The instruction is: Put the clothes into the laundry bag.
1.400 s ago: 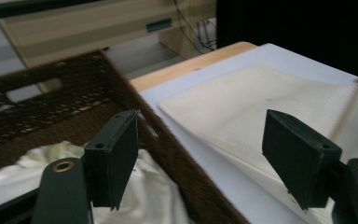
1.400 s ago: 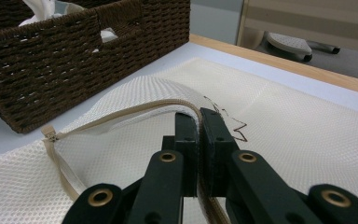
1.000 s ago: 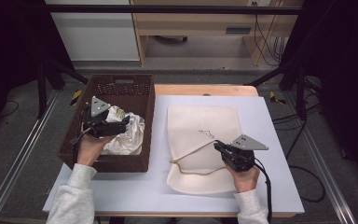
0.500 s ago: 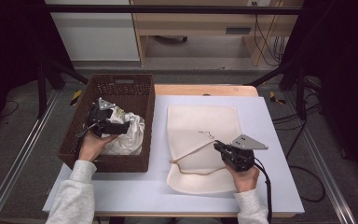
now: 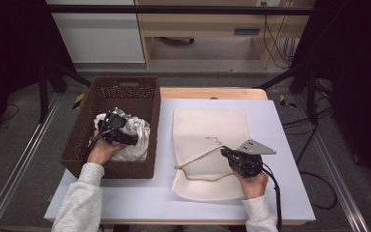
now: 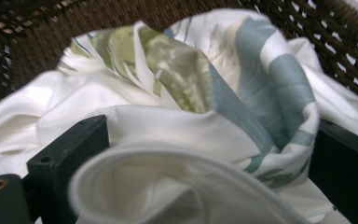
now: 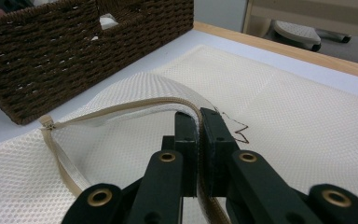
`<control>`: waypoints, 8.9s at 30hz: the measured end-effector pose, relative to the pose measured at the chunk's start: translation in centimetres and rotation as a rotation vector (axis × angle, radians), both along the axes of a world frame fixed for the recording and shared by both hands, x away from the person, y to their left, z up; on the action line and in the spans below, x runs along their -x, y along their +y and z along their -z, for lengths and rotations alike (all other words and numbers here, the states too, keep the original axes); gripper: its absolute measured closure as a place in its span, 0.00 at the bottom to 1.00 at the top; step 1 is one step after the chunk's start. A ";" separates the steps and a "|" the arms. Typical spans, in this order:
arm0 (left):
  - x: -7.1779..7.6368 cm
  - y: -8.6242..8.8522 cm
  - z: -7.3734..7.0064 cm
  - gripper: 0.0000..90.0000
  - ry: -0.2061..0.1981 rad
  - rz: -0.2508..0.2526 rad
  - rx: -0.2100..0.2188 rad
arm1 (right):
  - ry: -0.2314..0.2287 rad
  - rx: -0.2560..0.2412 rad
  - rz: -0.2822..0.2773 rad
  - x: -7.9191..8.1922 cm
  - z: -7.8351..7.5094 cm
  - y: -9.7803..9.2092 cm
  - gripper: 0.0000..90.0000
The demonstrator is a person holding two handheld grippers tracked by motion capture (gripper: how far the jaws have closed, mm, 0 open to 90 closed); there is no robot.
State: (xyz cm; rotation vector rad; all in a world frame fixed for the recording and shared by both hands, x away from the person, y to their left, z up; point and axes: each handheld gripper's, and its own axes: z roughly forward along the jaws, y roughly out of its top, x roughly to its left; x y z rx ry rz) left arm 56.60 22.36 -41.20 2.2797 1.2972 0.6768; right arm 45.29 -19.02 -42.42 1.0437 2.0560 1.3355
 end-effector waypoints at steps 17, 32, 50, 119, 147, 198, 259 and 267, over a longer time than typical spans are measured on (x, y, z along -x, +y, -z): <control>-0.1 -0.5 0.5 0.68 0.089 -0.055 -0.045 | 0.015 0.004 0.001 -0.2 0.2 0.0 0.96; 2.0 1.0 -2.3 0.73 -0.181 -0.083 0.147 | 0.016 0.001 0.002 -0.2 0.1 -0.2 0.96; 4.4 3.0 -4.0 0.75 -0.473 -0.126 0.348 | 0.020 -0.006 0.002 -0.3 0.1 -0.4 0.96; 15.1 0.1 -27.3 0.76 -1.181 0.046 0.714 | -0.001 -0.021 0.015 -0.4 -0.1 -0.9 0.96; 16.1 -7.0 -32.6 0.76 -1.250 0.153 0.793 | 0.000 -0.056 0.020 -0.6 -0.2 -1.5 0.96; 18.7 -8.5 -17.8 0.75 -0.835 0.409 0.752 | -0.003 -0.055 0.083 -2.0 0.3 -1.7 0.96; 16.7 -18.0 -1.0 0.29 -0.355 0.506 0.549 | -0.039 0.009 0.113 -1.8 0.8 -1.2 0.97; 10.1 -16.8 0.1 0.30 -0.314 0.353 0.431 | -0.038 0.001 0.101 -1.6 0.7 -1.1 0.97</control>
